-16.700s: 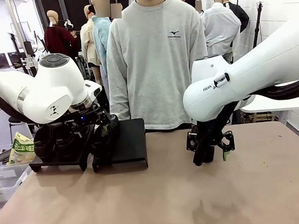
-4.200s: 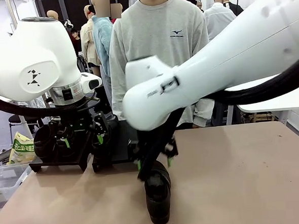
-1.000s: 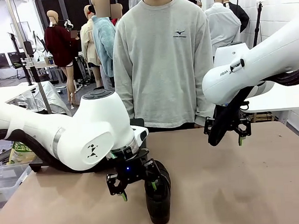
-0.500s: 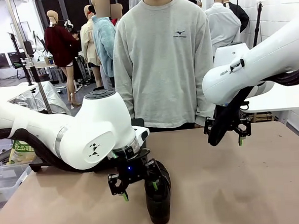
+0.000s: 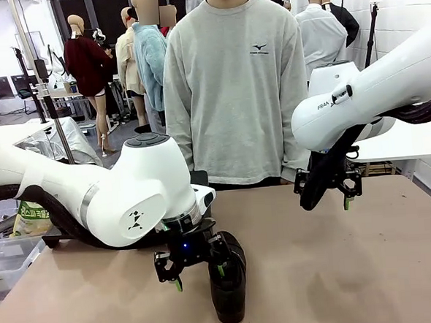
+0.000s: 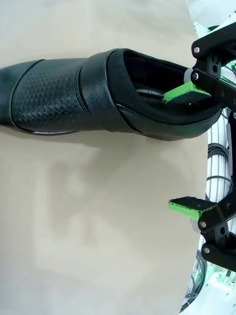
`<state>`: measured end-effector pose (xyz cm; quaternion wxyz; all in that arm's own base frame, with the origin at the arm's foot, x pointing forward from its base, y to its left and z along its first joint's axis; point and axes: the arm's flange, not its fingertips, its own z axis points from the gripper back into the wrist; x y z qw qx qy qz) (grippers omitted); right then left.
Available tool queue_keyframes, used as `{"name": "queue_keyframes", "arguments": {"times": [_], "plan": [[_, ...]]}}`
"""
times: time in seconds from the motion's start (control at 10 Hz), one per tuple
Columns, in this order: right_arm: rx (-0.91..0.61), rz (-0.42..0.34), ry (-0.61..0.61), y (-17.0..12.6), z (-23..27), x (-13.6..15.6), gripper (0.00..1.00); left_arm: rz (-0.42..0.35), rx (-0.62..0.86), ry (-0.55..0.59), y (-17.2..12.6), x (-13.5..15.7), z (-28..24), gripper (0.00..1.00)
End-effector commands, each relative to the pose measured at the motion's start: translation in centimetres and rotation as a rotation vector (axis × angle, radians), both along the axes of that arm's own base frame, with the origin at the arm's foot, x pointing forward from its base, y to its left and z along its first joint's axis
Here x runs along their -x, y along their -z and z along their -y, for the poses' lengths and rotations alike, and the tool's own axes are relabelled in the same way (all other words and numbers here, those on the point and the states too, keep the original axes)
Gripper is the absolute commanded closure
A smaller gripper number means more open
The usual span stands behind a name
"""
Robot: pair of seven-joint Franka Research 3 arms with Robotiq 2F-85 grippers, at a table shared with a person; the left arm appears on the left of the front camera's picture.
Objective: Organize the shoes by placing them on the stand.
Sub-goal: Place the Shoe from the middle of the table onto the Shoes Stand.
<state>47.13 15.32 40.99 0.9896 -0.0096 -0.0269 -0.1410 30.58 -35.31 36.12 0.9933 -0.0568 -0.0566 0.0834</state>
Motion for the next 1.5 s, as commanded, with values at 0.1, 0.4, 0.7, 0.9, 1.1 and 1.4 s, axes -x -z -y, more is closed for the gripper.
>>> {"name": "queue_keyframes", "arguments": {"times": [0.1, 0.4, 0.7, 0.9, 1.1, 1.4], "plan": [[0.011, 0.003, -0.008, 0.1, 0.1, 0.0, 0.00, 0.010, -0.022, 0.002, 0.4, -0.3, 0.8, 0.43], [0.011, 0.003, -0.008, 0.1, 0.1, 0.0, 0.00, 0.026, -0.001, 0.049, 0.1, 0.0, 1.6, 1.00], [0.011, 0.003, -0.008, 0.1, 0.1, 0.0, 0.00, 0.005, 0.000, 0.068, 0.1, 0.0, 2.2, 1.00], [0.011, 0.003, -0.008, 0.1, 0.1, 0.0, 0.00, 0.004, -0.009, 0.070, 0.2, 0.0, 2.4, 1.00], [0.011, 0.003, -0.008, 0.1, 0.1, 0.0, 0.00, -0.004, -0.015, 0.074, 0.3, -0.1, 2.5, 1.00], [0.011, 0.003, -0.008, 0.1, 0.1, 0.0, 0.00, 0.003, -0.007, 0.092, -0.1, 0.0, 2.6, 1.00]]}}
